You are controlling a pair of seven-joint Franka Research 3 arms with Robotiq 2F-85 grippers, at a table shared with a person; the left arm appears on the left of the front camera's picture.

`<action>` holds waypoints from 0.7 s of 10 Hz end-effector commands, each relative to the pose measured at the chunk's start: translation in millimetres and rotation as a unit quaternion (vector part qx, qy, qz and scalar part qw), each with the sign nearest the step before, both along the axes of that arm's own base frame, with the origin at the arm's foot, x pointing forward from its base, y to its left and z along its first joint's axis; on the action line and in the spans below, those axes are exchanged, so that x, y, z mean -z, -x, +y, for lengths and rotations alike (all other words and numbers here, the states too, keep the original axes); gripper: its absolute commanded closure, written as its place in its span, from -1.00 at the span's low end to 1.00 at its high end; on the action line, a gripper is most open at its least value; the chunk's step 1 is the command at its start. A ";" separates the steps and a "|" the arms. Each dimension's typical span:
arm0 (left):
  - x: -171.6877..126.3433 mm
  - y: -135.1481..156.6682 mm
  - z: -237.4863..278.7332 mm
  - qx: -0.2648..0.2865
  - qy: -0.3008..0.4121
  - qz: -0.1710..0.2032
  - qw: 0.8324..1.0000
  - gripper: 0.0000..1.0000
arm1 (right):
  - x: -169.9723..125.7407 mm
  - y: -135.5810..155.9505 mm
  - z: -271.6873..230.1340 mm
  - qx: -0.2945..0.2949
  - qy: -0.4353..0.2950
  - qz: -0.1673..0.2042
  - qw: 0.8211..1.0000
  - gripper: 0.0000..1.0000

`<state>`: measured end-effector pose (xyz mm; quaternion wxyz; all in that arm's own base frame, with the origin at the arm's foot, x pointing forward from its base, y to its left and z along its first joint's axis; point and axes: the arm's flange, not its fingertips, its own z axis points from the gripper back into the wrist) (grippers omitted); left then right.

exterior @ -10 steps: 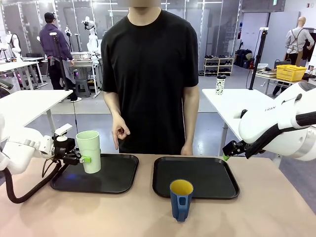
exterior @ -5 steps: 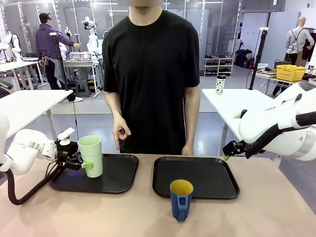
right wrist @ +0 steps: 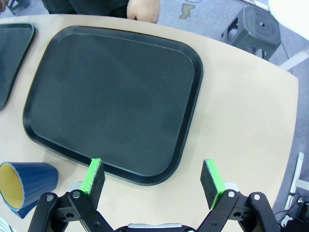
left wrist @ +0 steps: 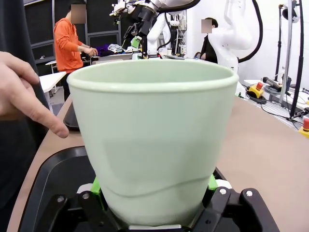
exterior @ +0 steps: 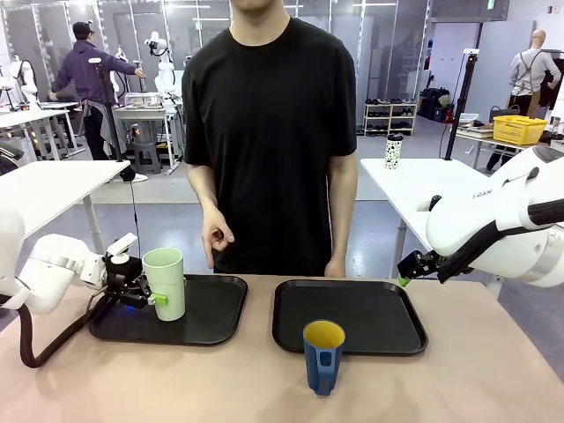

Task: Sort and store the cups by type.
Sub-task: Place the picked Reusable plastic cup into the Flat Tray indicated by the person.

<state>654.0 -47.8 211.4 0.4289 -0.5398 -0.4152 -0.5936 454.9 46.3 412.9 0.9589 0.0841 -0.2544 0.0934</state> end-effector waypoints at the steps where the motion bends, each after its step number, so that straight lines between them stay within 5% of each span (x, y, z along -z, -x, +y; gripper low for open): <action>1: 9.0 -11.9 0.3 0.012 0.003 0.015 1.000 -0.68 | 0.3 -0.2 -1.6 0.000 -0.007 0.001 1.000 -1.00; 6: 15.0 -17.2 3.1 0.020 -0.006 0.042 0.999 -0.68 | 0.3 -0.2 -1.6 0.000 -0.007 0.001 1.000 -1.00; 7: 14.7 -17.1 3.6 0.023 -0.006 0.046 0.999 -0.87 | 0.3 -0.2 -1.6 0.000 -0.007 0.001 1.000 -1.00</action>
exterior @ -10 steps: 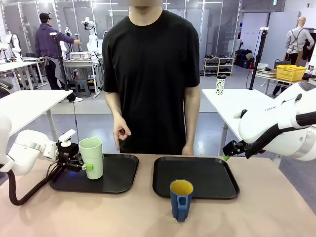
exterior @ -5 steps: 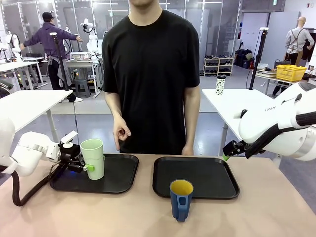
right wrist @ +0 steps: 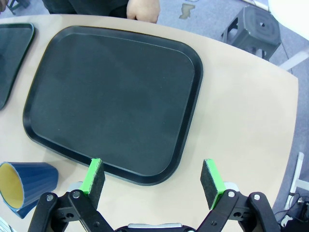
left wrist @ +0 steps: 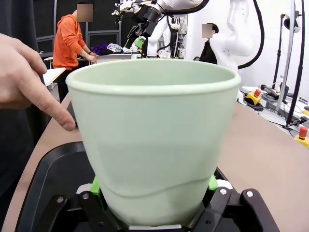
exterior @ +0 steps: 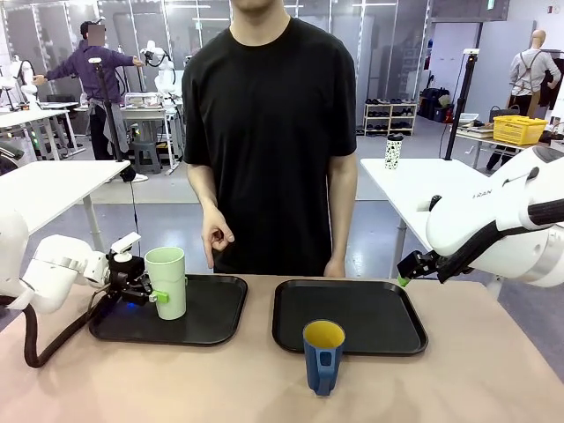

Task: Sort and store the cups by type.
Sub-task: Place the picked Reusable plastic cup into the Flat Tray indicated by the person.

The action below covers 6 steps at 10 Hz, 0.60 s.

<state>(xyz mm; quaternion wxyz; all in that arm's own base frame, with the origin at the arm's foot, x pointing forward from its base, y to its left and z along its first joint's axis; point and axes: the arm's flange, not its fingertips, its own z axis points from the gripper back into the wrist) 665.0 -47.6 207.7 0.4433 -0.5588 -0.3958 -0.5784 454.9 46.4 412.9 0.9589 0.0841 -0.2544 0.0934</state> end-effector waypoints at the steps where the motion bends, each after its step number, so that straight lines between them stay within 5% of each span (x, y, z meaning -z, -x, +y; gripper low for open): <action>1: 11.1 -5.7 4.8 0.020 0.001 0.016 1.000 -1.00 | 0.3 -0.2 -1.6 0.000 -0.007 0.001 1.000 -1.00; 6: 6.6 -4.7 15.1 0.000 -0.013 0.016 1.000 -1.00 | 0.3 -0.2 -1.6 0.000 -0.007 0.001 1.000 -1.00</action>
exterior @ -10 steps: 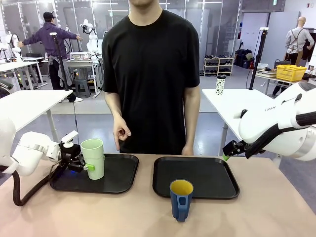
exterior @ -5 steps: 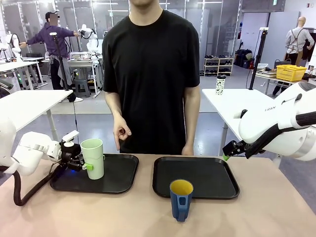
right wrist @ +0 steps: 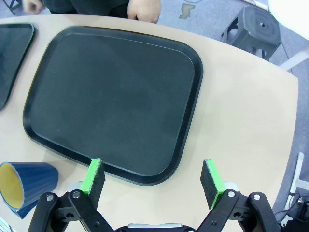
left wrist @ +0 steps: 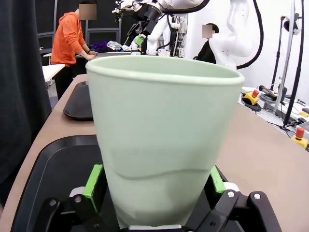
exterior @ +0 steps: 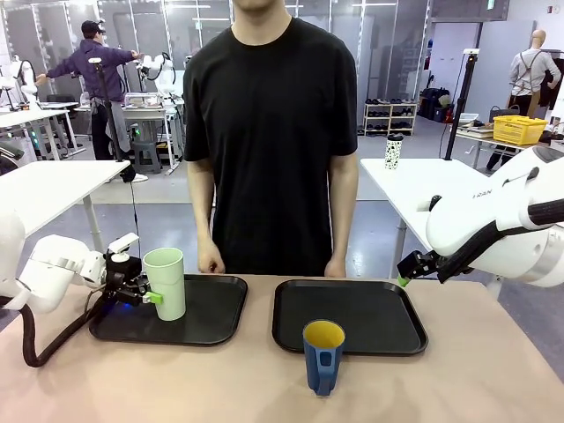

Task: Sort and store the cups by type.
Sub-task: Place the picked Reusable plastic cup into the Flat Tray indicated by the person.

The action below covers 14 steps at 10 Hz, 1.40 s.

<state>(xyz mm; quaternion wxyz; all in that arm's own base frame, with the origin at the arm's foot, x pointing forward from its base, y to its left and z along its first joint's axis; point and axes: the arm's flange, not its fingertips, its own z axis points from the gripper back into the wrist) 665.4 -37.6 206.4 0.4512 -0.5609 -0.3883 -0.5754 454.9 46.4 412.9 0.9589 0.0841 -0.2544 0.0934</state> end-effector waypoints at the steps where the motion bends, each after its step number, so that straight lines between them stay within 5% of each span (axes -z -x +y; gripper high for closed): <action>1: 3.2 -5.0 11.9 -0.006 -0.016 0.008 1.000 -1.00 | 0.3 -0.2 -1.6 0.000 -0.007 0.001 1.000 -1.00; 6: -9.3 1.8 45.0 -0.029 -0.046 0.014 0.998 -1.00 | 0.3 -0.2 -1.6 0.000 -0.007 0.001 1.000 -1.00; 8: -15.6 8.1 68.2 -0.054 -0.081 0.044 0.994 -1.00 | 0.3 -0.2 -1.6 0.000 -0.007 0.001 1.000 -1.00; 11: -45.5 29.2 91.0 -0.138 -0.118 0.003 0.983 -1.00 | 0.3 -0.2 -1.6 0.000 -0.007 0.001 1.000 -1.00; 14: -64.6 49.5 93.7 -0.159 -0.156 -0.017 0.975 -1.00 | 0.3 -0.2 -1.6 0.000 -0.007 0.001 1.000 -1.00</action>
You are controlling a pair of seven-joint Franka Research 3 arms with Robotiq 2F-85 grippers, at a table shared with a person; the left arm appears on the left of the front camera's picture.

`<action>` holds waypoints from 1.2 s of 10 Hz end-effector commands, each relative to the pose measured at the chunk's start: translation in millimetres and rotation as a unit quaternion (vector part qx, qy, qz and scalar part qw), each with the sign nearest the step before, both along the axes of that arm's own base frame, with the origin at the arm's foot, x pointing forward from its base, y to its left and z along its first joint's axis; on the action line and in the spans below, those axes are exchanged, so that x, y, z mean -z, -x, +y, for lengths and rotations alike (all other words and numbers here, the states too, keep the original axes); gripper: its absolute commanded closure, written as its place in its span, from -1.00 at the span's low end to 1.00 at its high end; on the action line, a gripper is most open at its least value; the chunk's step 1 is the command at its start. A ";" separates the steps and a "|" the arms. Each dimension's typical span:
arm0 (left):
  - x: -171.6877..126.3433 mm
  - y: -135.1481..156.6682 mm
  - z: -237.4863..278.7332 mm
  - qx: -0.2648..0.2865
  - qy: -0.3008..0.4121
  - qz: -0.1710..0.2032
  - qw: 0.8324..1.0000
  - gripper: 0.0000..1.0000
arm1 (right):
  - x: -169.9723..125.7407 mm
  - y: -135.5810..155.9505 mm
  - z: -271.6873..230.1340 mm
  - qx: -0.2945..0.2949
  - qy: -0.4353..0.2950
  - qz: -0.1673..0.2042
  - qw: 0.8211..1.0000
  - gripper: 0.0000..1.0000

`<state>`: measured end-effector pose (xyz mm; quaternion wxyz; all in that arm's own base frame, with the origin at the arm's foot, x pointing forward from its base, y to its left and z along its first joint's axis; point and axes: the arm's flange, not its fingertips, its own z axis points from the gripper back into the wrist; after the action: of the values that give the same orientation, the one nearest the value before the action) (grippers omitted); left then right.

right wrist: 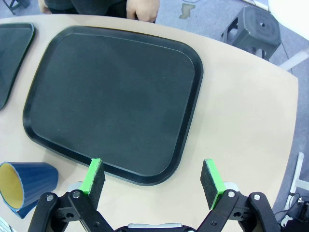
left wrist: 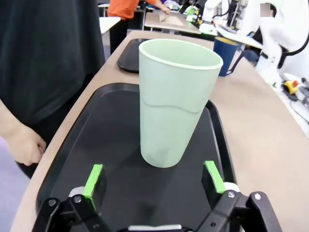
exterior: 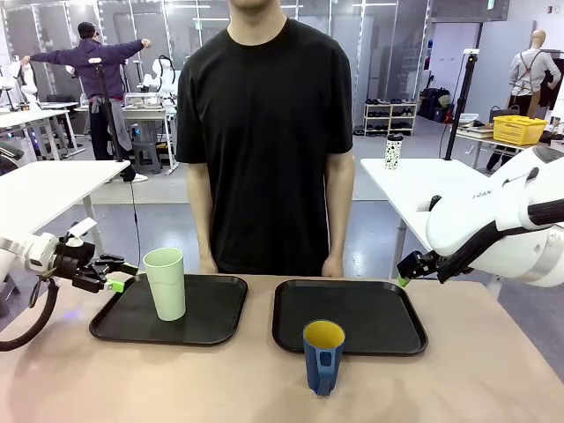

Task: Sort and store the cups by type.
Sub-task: Place the picked Reusable plastic cup into the Flat Tray indicated by the person, then pick up the Handle plastic cup and place it into the empty Flat Tray.

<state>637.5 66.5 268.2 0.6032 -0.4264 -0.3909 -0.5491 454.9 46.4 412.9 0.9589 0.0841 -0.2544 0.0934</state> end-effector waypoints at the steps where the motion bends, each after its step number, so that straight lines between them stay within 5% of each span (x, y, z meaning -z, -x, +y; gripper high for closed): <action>1: -7.1 27.4 -8.8 -0.003 -0.025 -0.011 1.000 -1.00 | 0.2 -0.2 -1.6 0.000 -0.007 0.001 1.000 -1.00; 2: 0.0 0.0 0.0 0.000 0.000 0.000 1.000 -1.00 | 0.2 -0.2 -1.6 0.000 -0.007 0.001 1.000 -1.00; 9: 3.6 3.6 -0.2 -0.005 -0.007 0.002 1.000 -1.00 | 0.2 -0.2 -1.6 0.000 -0.007 0.001 1.000 -1.00; 11: -61.0 31.4 26.2 -0.056 -0.237 -0.162 0.956 -1.00 | 0.2 -0.2 -1.6 0.000 -0.007 0.001 1.000 -1.00; 12: -92.2 52.9 50.1 -0.086 -0.339 -0.181 0.919 -1.00 | 0.2 -0.2 -1.6 0.000 -0.007 0.001 1.000 -1.00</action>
<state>628.3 108.7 331.5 0.6246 -0.2327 -0.3620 -0.6517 455.0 46.4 412.9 0.9589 0.0840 -0.2544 0.0934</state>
